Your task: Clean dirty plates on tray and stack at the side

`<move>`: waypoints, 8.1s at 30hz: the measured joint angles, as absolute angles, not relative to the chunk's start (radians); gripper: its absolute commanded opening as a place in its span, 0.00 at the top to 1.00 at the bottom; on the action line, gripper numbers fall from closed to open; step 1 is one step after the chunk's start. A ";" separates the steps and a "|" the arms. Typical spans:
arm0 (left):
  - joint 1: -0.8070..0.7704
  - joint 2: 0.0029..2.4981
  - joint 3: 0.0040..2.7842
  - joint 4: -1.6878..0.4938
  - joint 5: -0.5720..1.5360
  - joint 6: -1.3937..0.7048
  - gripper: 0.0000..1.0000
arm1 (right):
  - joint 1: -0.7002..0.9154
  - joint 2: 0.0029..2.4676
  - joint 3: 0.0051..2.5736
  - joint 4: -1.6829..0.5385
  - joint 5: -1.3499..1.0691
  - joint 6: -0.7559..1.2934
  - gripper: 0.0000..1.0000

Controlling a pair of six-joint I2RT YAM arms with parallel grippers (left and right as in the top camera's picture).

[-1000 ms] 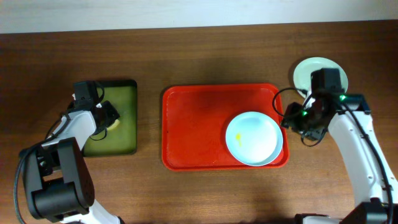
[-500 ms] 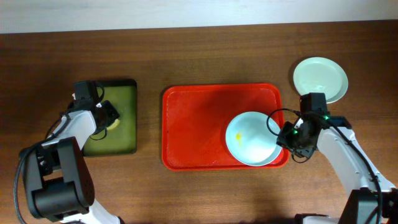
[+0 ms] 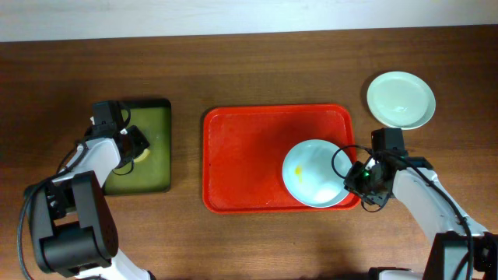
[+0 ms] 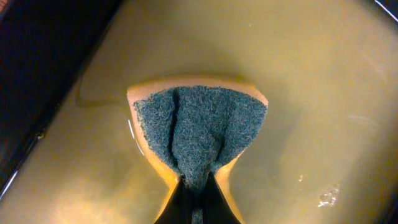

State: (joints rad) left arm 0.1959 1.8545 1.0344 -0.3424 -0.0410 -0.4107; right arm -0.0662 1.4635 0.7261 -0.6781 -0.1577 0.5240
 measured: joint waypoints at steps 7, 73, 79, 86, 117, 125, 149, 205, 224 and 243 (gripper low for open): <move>0.196 1.855 1.034 -0.342 -0.041 -0.411 1.00 | -0.066 1.471 0.726 -0.657 -0.167 0.524 0.73; 0.091 1.478 1.016 -0.599 0.138 -0.358 1.00 | 0.361 1.740 0.897 -0.342 -0.197 0.378 0.96; 0.091 1.478 1.016 -0.470 0.052 -0.358 1.00 | 0.361 1.753 0.912 -0.331 -0.188 0.378 0.96; 0.068 1.460 1.016 -0.466 0.266 -0.358 1.00 | 0.361 1.761 0.974 -0.402 -0.052 0.381 0.96; -0.556 1.785 1.015 -0.251 0.041 -0.654 1.00 | 0.361 1.761 0.977 -0.482 -0.118 0.509 0.96; -0.599 1.843 1.015 -0.211 0.038 -0.654 1.00 | 0.361 1.761 0.977 -0.480 -0.118 0.513 0.96; -0.612 1.824 1.024 -0.258 -0.030 -0.598 1.00 | 0.361 1.763 0.977 -0.475 -0.120 0.513 0.96; -0.675 1.824 1.030 -0.118 -0.191 -0.456 1.00 | 0.362 1.765 0.978 -0.468 -0.120 0.516 0.96; -0.630 1.915 1.092 -0.294 -0.323 -0.509 1.00 | 0.362 1.769 0.978 -0.467 -0.118 0.516 0.96; -0.483 1.565 1.058 -0.443 -0.258 -0.509 1.00 | 0.363 1.748 1.187 -0.688 -0.066 0.353 0.96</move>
